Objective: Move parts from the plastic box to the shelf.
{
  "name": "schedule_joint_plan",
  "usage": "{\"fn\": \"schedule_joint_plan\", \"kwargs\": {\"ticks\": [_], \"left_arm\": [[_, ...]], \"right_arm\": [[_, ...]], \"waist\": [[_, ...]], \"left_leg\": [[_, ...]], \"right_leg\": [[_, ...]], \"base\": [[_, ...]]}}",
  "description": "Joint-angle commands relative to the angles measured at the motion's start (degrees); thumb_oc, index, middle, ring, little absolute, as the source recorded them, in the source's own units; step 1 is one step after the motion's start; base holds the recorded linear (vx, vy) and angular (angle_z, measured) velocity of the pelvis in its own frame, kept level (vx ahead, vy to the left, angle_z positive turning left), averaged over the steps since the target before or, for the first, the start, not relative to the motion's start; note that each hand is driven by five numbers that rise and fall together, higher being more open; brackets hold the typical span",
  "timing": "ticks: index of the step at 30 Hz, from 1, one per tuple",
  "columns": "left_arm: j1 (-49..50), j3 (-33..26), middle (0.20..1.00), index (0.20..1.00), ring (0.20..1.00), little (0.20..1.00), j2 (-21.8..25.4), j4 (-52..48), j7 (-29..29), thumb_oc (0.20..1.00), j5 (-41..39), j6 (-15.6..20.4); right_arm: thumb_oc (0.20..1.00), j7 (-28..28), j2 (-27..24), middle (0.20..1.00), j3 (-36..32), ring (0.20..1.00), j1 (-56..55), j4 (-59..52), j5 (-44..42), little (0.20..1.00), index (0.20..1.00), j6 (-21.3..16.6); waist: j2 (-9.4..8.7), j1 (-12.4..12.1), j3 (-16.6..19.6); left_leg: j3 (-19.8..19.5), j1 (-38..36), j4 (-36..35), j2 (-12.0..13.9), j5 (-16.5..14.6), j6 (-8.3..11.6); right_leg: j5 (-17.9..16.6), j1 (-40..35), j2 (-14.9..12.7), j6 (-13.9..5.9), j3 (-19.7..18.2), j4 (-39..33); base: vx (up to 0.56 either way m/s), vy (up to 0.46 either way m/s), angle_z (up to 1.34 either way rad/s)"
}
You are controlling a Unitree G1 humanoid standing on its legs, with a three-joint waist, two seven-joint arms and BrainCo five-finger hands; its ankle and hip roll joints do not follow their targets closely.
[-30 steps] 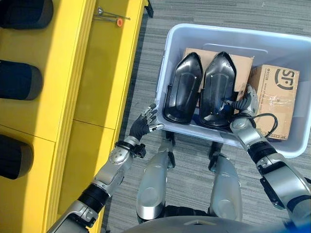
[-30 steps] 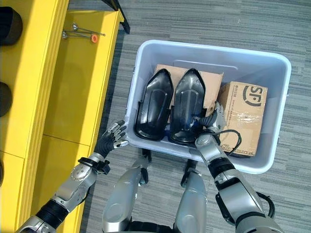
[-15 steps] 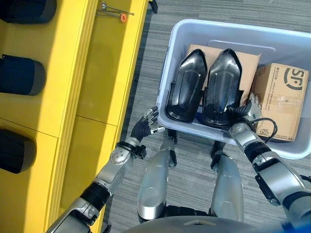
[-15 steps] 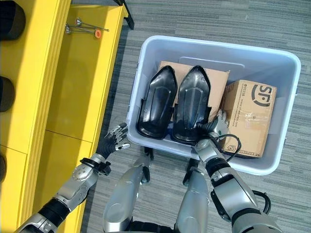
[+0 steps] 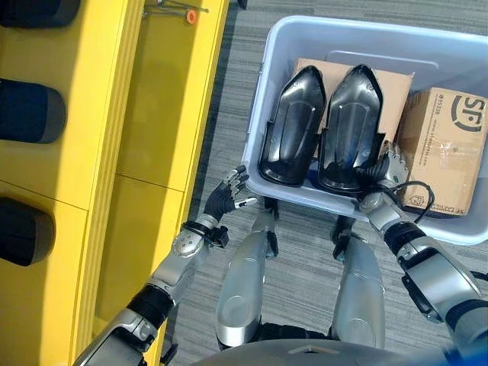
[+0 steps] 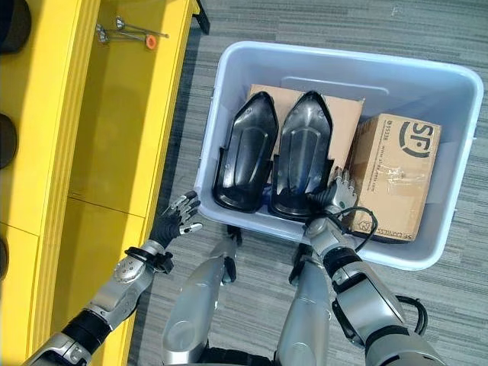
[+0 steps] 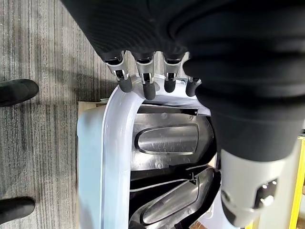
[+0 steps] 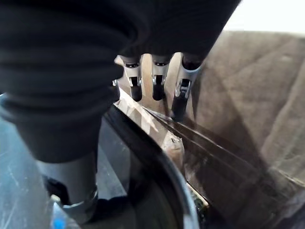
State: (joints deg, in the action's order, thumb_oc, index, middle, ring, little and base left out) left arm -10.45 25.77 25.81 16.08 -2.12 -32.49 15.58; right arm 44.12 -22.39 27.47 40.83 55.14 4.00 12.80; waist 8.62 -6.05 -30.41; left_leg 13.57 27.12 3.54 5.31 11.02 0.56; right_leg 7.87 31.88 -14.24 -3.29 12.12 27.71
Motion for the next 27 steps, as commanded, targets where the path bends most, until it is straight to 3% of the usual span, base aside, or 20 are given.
{"fn": "schedule_joint_plan", "kwargs": {"ticks": [1, 17, 27], "left_arm": [[-0.6, 1.7, 1.000, 1.000, 1.000, 1.000, -1.6, -0.4, -0.7, 1.000, 1.5, 2.1], [-1.2, 3.3, 1.000, 1.000, 1.000, 1.000, -2.5, 0.1, 0.9, 1.000, 1.3, 1.5], [-1.8, 3.3, 1.000, 1.000, 1.000, 1.000, -3.3, 0.2, 1.9, 1.000, 0.8, 2.4]], "right_arm": [[1.000, -1.0, 1.1, 1.000, -0.4, 1.000, 0.4, 2.4, -5.1, 1.000, 1.000, 1.9], [1.000, -0.6, 2.2, 1.000, -4.9, 1.000, 0.0, 8.9, -12.3, 1.000, 1.000, -1.3], [1.000, 1.6, 1.3, 1.000, -4.7, 1.000, 1.1, 8.4, -9.5, 1.000, 1.000, 1.5]], "waist": [[2.50, -1.1, 0.6], [3.71, -1.4, 0.6], [4.58, -1.2, 0.6]], "left_leg": [[-2.5, 2.4, 7.3, 0.5, -6.3, 1.46], [-2.5, 8.1, 9.7, 0.4, -6.3, 1.19], [-2.4, 13.6, 12.8, 0.1, -7.0, 0.85]], "right_leg": [[-5.8, 0.7, -0.1, -0.43, 2.6, -2.5], [-5.4, 6.5, -0.5, -0.11, 2.5, 0.5], [-5.2, 12.2, -1.2, 0.05, 1.3, 3.1]], "base": [[0.00, 0.000, 0.00], [0.00, 0.003, 0.00], [0.03, 0.054, -0.02]]}}
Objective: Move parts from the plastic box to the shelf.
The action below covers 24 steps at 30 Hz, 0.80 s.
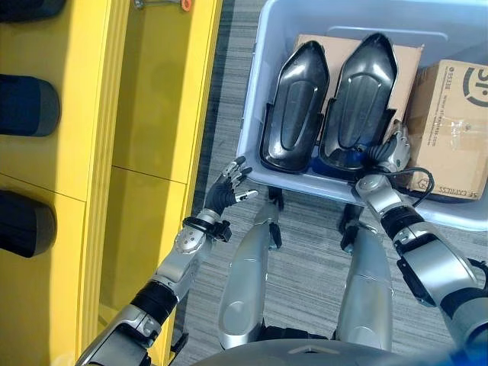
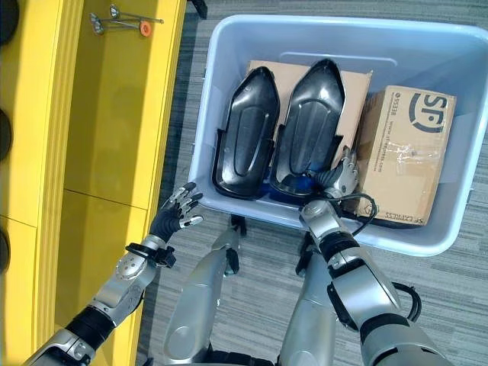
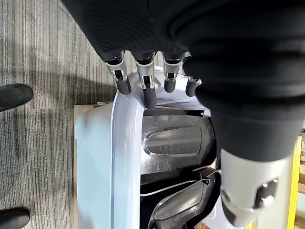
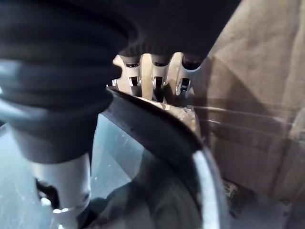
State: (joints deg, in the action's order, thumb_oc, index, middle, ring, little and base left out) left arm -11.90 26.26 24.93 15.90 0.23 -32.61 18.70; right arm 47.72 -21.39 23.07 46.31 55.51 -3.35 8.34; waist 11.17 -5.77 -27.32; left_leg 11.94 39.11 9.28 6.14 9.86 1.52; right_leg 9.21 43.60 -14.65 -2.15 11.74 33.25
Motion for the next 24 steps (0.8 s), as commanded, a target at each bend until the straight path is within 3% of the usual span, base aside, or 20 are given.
{"fn": "schedule_joint_plan", "kwargs": {"ticks": [1, 2, 8, 10, 16, 17, 24], "left_arm": [[-0.3, 2.9, 1.000, 1.000, 1.000, 1.000, -2.4, 0.6, -0.5, 1.000, 0.8, -0.5], [-0.2, 2.9, 1.000, 1.000, 1.000, 1.000, -2.5, 0.8, -0.6, 1.000, 0.8, -0.2], [-0.1, 3.3, 1.000, 1.000, 1.000, 1.000, -2.8, 2.0, -1.0, 1.000, 0.9, 0.6], [0.9, 3.9, 1.000, 1.000, 1.000, 1.000, -3.0, 3.2, -1.9, 1.000, 0.1, 2.5], [0.8, 3.3, 1.000, 1.000, 1.000, 1.000, -2.2, 0.6, -1.8, 1.000, -0.3, 2.2], [0.1, 2.7, 1.000, 1.000, 1.000, 1.000, -2.1, 0.4, -1.9, 1.000, -0.4, 2.0], [1.1, 2.4, 1.000, 1.000, 1.000, 1.000, -1.3, 0.3, -2.5, 1.000, 0.4, 2.4]], "right_arm": [[0.285, -2.3, 0.0, 0.285, -0.3, 0.285, -4.5, 8.1, -0.9, 0.285, 0.285, 7.7], [0.200, -2.3, -0.1, 0.200, -0.1, 0.200, -4.6, 8.3, -0.4, 0.200, 0.200, 8.0], [0.200, -1.1, -0.1, 0.200, 0.5, 0.200, -4.3, 9.6, 1.3, 0.200, 0.200, 10.2], [0.200, -2.0, -0.1, 0.200, 0.7, 0.200, -4.9, 10.5, -1.7, 0.200, 0.200, 8.2], [0.200, -1.2, -1.3, 0.200, -0.9, 0.200, -5.3, 11.6, -1.1, 0.200, 0.200, 10.4], [0.200, -1.2, -1.7, 0.200, -1.3, 0.200, -4.8, 11.8, -1.2, 0.200, 0.200, 10.6], [0.200, 0.2, -3.5, 0.200, -3.8, 0.200, -7.3, 13.8, -1.5, 0.200, 0.200, 9.4]], "waist": [[2.22, -1.4, -2.5], [2.30, -1.4, -2.5], [2.52, -1.7, -2.5], [2.20, -1.6, -2.5], [2.14, -1.6, -2.5], [2.24, -1.7, -2.5], [2.26, -0.9, -2.5]], "left_leg": [[-0.9, 2.6, 7.9, -0.9, -6.1, -0.25], [-0.9, 3.0, 8.2, -1.0, -6.2, -0.31], [-1.2, 4.5, 9.6, -1.2, -6.7, -0.66], [-1.6, 3.2, 10.6, -1.5, -8.6, -0.10], [-2.0, 3.2, 11.6, -1.6, -9.2, -0.37], [-1.7, 4.7, 11.0, -1.4, -7.5, -1.01], [-1.6, 3.0, 10.7, -1.2, -7.7, -1.03]], "right_leg": [[-6.4, 1.5, -1.0, -1.09, 1.4, -1.7], [-6.4, 1.9, -1.0, -1.09, 1.2, -1.5], [-6.3, 3.0, -1.6, -1.13, 1.1, -0.6], [-4.7, 1.6, -1.9, -2.05, 0.3, 0.2], [-4.5, 1.6, -1.8, -1.89, 0.2, 0.6], [-6.1, 2.9, -1.5, -1.04, 0.7, -0.1], [-6.2, 1.6, -1.0, -1.06, 0.2, -0.7]], "base": [[0.05, 0.062, -0.06], [0.04, 0.044, -0.02], [0.03, 0.004, 0.04], [0.09, -0.027, 0.07], [-0.01, -0.008, 0.02], [-0.06, -0.018, 0.02], [-0.02, -0.037, 0.02]]}}
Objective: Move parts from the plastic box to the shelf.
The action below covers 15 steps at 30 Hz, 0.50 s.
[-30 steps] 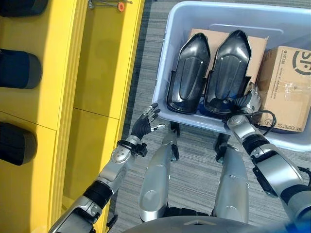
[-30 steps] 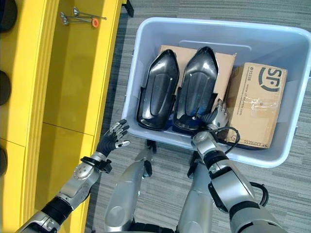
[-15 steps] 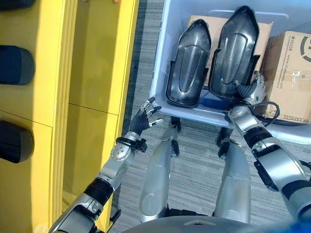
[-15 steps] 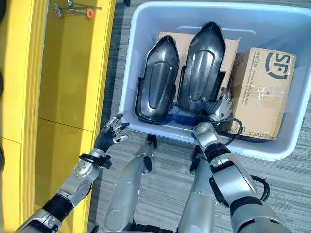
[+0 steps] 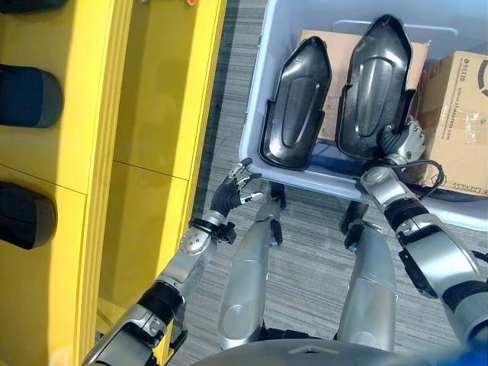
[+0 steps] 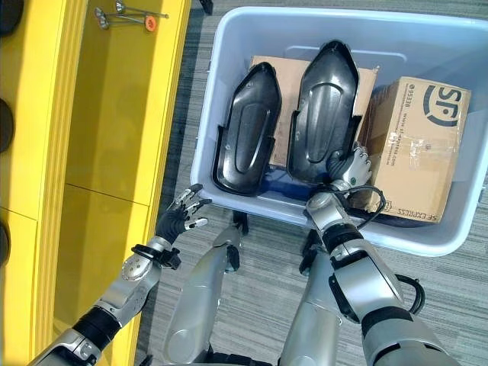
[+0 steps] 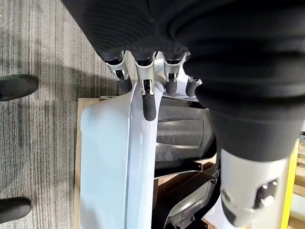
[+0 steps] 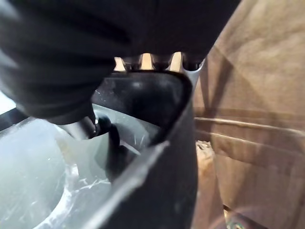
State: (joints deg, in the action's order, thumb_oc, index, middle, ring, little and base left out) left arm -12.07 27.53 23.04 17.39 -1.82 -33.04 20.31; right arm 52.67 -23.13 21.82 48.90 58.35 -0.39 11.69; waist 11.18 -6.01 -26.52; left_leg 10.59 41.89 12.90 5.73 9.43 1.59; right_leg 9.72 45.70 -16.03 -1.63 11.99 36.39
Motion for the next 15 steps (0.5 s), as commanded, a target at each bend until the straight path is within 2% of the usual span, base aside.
{"fn": "schedule_joint_plan", "kwargs": {"ticks": [1, 2, 3, 5, 6, 8, 10, 12, 15], "left_arm": [[1.6, 1.1, 1.000, 1.000, 1.000, 1.000, 0.7, -1.4, -0.1, 1.000, 1.1, 1.1], [1.7, 1.2, 1.000, 1.000, 1.000, 1.000, 0.8, -1.7, -0.2, 1.000, 0.3, 0.9], [2.3, 0.7, 1.000, 1.000, 1.000, 1.000, 1.0, -2.2, -1.4, 1.000, -1.1, 1.1], [2.4, 0.6, 1.000, 1.000, 1.000, 1.000, 1.0, -2.4, -1.6, 1.000, -0.9, 1.2], [2.7, 0.4, 1.000, 1.000, 1.000, 1.000, 1.0, -3.0, -1.8, 1.000, -1.3, 1.0], [3.1, -0.1, 1.000, 1.000, 1.000, 1.000, 1.0, -4.2, -1.9, 1.000, -2.8, 0.3], [4.0, -1.6, 1.000, 1.000, 1.000, 1.000, 1.0, -5.4, -2.2, 1.000, -3.1, -0.3], [4.3, -2.2, 1.000, 1.000, 1.000, 1.000, 1.0, -6.2, -1.9, 1.000, -2.3, -0.7], [6.0, -3.9, 1.000, 1.000, 1.000, 1.000, 2.9, -8.3, -1.2, 1.000, -2.4, -2.3]], "right_arm": [[0.200, -0.4, -2.0, 0.200, -3.1, 0.200, -11.2, 10.9, -5.2, 0.200, 0.200, 3.0], [0.200, 0.6, -1.9, 0.200, -3.4, 0.200, -11.5, 10.6, -6.3, 0.200, 0.200, 1.4], [0.200, 2.6, -2.0, 0.200, -5.4, 0.200, -11.8, 9.4, -8.6, 0.200, 0.200, -4.2], [0.200, 3.3, -2.0, 0.200, -5.8, 0.200, -11.9, 9.0, -7.9, 0.200, 0.200, -5.9], [0.200, 4.9, -2.0, 0.200, -6.3, 0.200, -12.0, 7.8, -6.9, 0.200, 0.200, -8.3], [0.200, 7.2, -2.1, 0.200, -6.8, 0.200, -12.9, 4.8, -5.4, 0.200, 0.200, -10.8], [0.200, 9.0, -2.7, 0.200, -6.6, 0.200, -14.5, -1.6, -1.2, 0.200, 0.200, -11.7], [0.200, 10.1, -3.2, 0.200, -6.4, 0.200, -14.9, -4.1, -0.5, 0.200, 0.200, -11.8], [0.200, 10.5, -6.3, 0.200, -10.2, 0.200, -16.2, -10.4, 3.0, 0.200, 0.200, -10.8]], "waist": [[2.29, -0.4, -3.3], [2.29, -0.3, -3.3], [2.25, 0.1, -3.3], [2.24, 0.2, -3.3], [2.23, 0.4, -3.3], [2.00, 1.1, -3.3], [1.41, 2.0, -3.3], [0.86, 2.2, -3.3], [-0.43, 2.8, -3.3]], "left_leg": [[-0.1, -0.6, 6.7, -0.7, -7.2, -1.06], [-0.1, -1.0, 6.6, -0.7, -7.3, -1.06], [0.1, -2.6, 5.8, -0.6, -7.3, -0.96], [0.2, -3.1, 5.6, -0.5, -7.2, -0.89], [0.5, -4.3, 5.0, -0.4, -7.1, -0.74], [0.8, -6.0, 4.1, -0.1, -6.9, -0.47], [1.5, -9.3, 2.6, 0.4, -6.9, -0.23], [1.6, -10.5, 2.2, 0.6, -7.0, -0.18], [1.4, -16.0, 1.2, 1.0, -7.6, 0.12]], "right_leg": [[-6.8, -1.1, 0.6, -1.64, -0.2, -4.2], [-6.7, -1.4, 0.7, -1.60, -0.3, -4.3], [-6.8, -2.9, 1.1, -1.68, -0.4, -5.3], [-6.9, -3.4, 1.2, -1.70, -0.4, -5.7], [-6.9, -4.3, 1.4, -1.74, -0.6, -6.2], [-7.0, -5.7, 1.7, -1.84, -1.0, -6.8], [-7.3, -8.4, 1.9, -2.14, -1.2, -8.4], [-7.4, -9.8, 1.8, -2.23, -1.0, -9.3], [-6.9, -15.3, 1.9, -2.50, -0.7, -10.6]], "base": [[-0.03, -0.045, -0.01], [-0.04, -0.055, -0.01], [-0.03, -0.030, -0.01], [-0.01, 0.005, -0.03], [-0.02, 0.024, -0.09], [-0.03, 0.032, -0.10], [-0.04, 0.023, -0.15], [-0.03, -0.003, -0.23], [-0.02, -0.044, -0.11]]}}
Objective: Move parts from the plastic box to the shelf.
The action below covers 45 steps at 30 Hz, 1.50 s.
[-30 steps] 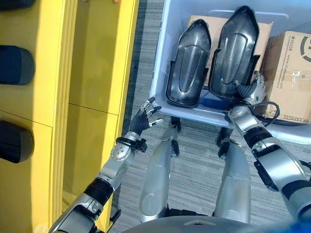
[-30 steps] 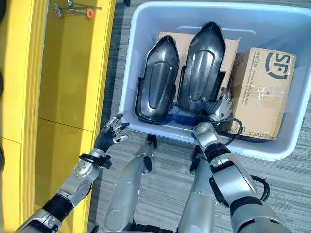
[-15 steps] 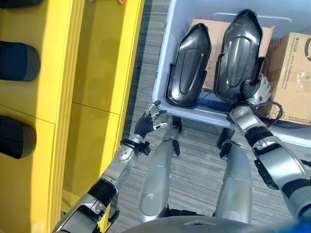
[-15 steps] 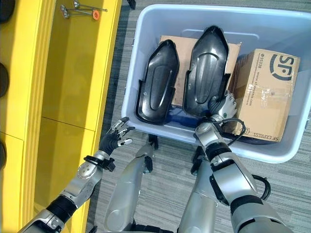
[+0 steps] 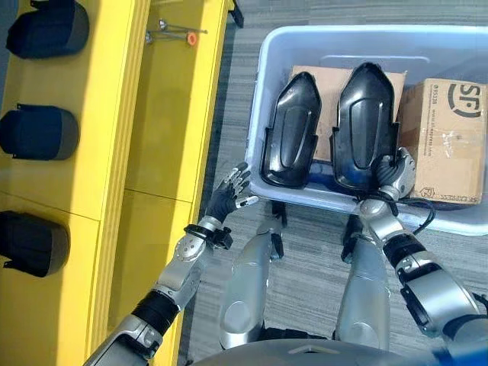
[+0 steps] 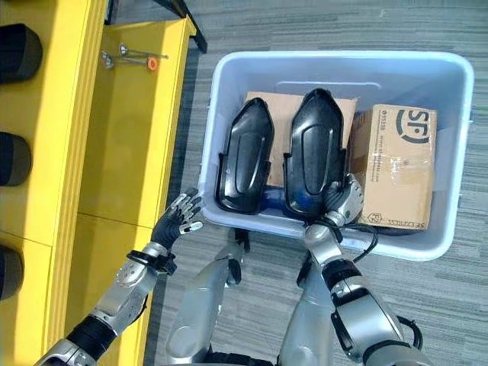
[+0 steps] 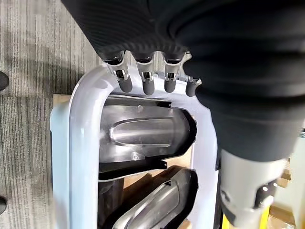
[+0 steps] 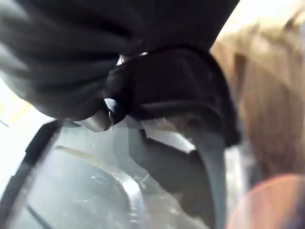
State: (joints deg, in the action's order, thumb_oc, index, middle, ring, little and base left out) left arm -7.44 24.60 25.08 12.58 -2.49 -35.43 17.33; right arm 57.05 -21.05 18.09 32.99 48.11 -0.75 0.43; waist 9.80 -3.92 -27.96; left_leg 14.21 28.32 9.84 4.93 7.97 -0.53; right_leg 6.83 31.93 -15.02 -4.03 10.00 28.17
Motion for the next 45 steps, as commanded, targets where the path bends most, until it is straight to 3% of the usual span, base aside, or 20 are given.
{"fn": "schedule_joint_plan", "kwargs": {"ticks": [1, 8, 15, 26, 32, 36, 38, 40, 41, 43, 45], "left_arm": [[1.6, -1.2, 1.000, 1.000, 1.000, 1.000, 1.0, -3.5, -0.9, 1.000, -0.3, 0.6], [3.7, -2.7, 1.000, 1.000, 1.000, 1.000, 2.3, -4.6, -2.0, 1.000, 0.9, 0.4], [5.8, -4.8, 1.000, 1.000, 1.000, 1.000, 2.5, -6.3, -1.7, 1.000, 2.8, 0.2], [12.4, -9.9, 1.000, 1.000, 1.000, 1.000, 1.0, -7.1, -1.2, 1.000, 6.7, -2.0], [15.1, -12.5, 1.000, 1.000, 1.000, 1.000, -0.6, -5.8, 0.4, 1.000, 6.6, -3.7], [17.4, -13.6, 1.000, 1.000, 1.000, 1.000, -2.2, -3.8, 0.4, 1.000, 8.3, -2.1], [17.5, -14.2, 1.000, 1.000, 1.000, 1.000, -2.3, -4.0, -0.5, 1.000, 8.7, -1.4], [16.5, -14.4, 1.000, 1.000, 1.000, 1.000, -2.1, -3.9, -3.8, 1.000, 9.5, -1.4], [15.7, -14.2, 1.000, 1.000, 1.000, 1.000, -1.7, -3.4, -4.8, 1.000, 9.8, -1.2], [14.5, -13.4, 1.000, 1.000, 1.000, 1.000, -1.1, -3.2, -3.5, 1.000, 10.1, -0.9], [12.9, -12.6, 1.000, 1.000, 1.000, 1.000, -1.4, -3.5, -2.0, 1.000, 10.5, -1.4]], "right_arm": [[0.200, 6.0, -8.7, 0.200, -6.8, 0.200, -0.2, -0.3, 3.8, 0.200, 0.200, 0.4], [0.200, 2.4, -11.3, 0.200, -9.2, 0.200, 1.6, -3.1, 2.8, 0.200, 0.200, 0.0], [0.200, -4.1, -9.6, 0.200, -10.7, 0.200, -1.1, -10.3, -0.3, 0.200, 0.200, -0.8], [0.200, -22.1, -5.6, 0.200, -8.2, 0.200, -12.5, -26.2, -2.9, 0.200, 0.200, -2.8], [0.200, -29.2, -3.3, 0.200, -5.4, 0.200, -16.0, -31.6, -3.9, 0.200, 0.200, -3.3], [0.200, -33.7, -2.3, 0.200, -3.3, 0.200, -16.0, -33.8, -4.4, 0.200, 0.200, -2.9], [0.200, -33.2, -2.0, 0.200, -2.7, 0.200, -17.7, -35.9, -4.7, 0.200, 0.200, -2.6], [0.200, -31.4, -1.3, 0.200, -2.0, 0.200, -20.7, -38.1, -4.5, 0.200, 0.200, -2.9], [0.200, -31.5, -1.0, 0.200, -1.2, 0.200, -21.4, -38.1, -5.6, 0.200, 0.200, -3.4], [0.200, -33.2, -0.7, 0.200, -0.2, 0.200, -21.5, -38.1, -7.4, 0.200, 0.200, -3.7], [0.200, -35.8, -0.6, 0.200, 0.4, 0.200, -21.8, -38.4, -9.9, 0.200, 0.200, -3.4]], "waist": [[0.79, 0.7, -1.8], [-0.89, 0.1, -1.8], [-2.85, 0.6, -1.5], [-4.44, 0.9, 6.7], [-4.81, 0.2, 8.7], [-4.69, -1.2, 9.0], [-4.57, -1.1, 9.2], [-5.34, 0.8, 9.6], [-6.15, 2.1, 10.0], [-7.79, 2.8, 10.6], [-8.32, 2.9, 11.4]], "left_leg": [[-2.2, -3.2, 3.9, 1.8, -6.2, 2.25], [-2.8, -9.9, 1.1, 2.1, -6.1, 2.60], [-2.8, -18.2, -1.6, 2.9, -6.1, 3.00], [-3.5, -26.3, -6.3, 4.0, -4.4, 4.00], [-4.9, -27.3, -6.3, 4.3, -3.8, 4.42], [-6.3, -26.6, -6.7, 4.9, -1.9, 5.33], [-3.6, -26.0, -7.6, 5.7, -0.8, 5.60], [4.8, -26.9, -6.6, 7.0, -1.6, 6.63], [8.8, -28.0, -4.6, 8.1, -3.1, 5.86], [9.4, -28.4, 2.3, 9.4, -4.7, 5.50], [7.4, -29.6, 1.6, 8.1, -6.1, 4.58]], "right_leg": [[-4.0, -2.3, 0.9, -0.15, 1.4, -2.6], [-4.3, -9.7, 1.1, -0.54, 2.6, -6.3], [-4.5, -18.8, 1.6, -0.28, 3.1, -10.2], [-3.7, -28.3, 3.4, 0.73, 4.4, -14.5], [-1.8, -30.2, 4.8, 2.16, 5.6, -13.4], [-0.4, -31.5, 5.5, 3.11, 7.1, -12.4], [-0.1, -31.7, 5.1, 2.99, 9.1, -12.2], [0.7, -33.0, 3.3, 1.77, 12.8, -12.3], [0.5, -32.6, 2.2, 1.45, 14.3, -11.5], [0.0, -32.2, 1.7, 1.56, 14.3, -11.3], [-1.3, -31.5, 1.4, 1.05, 13.5, -11.0]], "base": [[-0.01, -0.065, -0.07], [-0.02, -0.054, -0.07], [0.01, -0.046, -0.08], [0.07, -0.069, -0.01], [-0.01, -0.134, 0.03], [-0.04, -0.132, 0.12], [-0.15, -0.079, 0.27], [-0.19, -0.002, 1.07], [-0.20, 0.137, 1.68], [-0.17, 0.175, 1.27], [-0.03, 0.354, 0.44]]}}
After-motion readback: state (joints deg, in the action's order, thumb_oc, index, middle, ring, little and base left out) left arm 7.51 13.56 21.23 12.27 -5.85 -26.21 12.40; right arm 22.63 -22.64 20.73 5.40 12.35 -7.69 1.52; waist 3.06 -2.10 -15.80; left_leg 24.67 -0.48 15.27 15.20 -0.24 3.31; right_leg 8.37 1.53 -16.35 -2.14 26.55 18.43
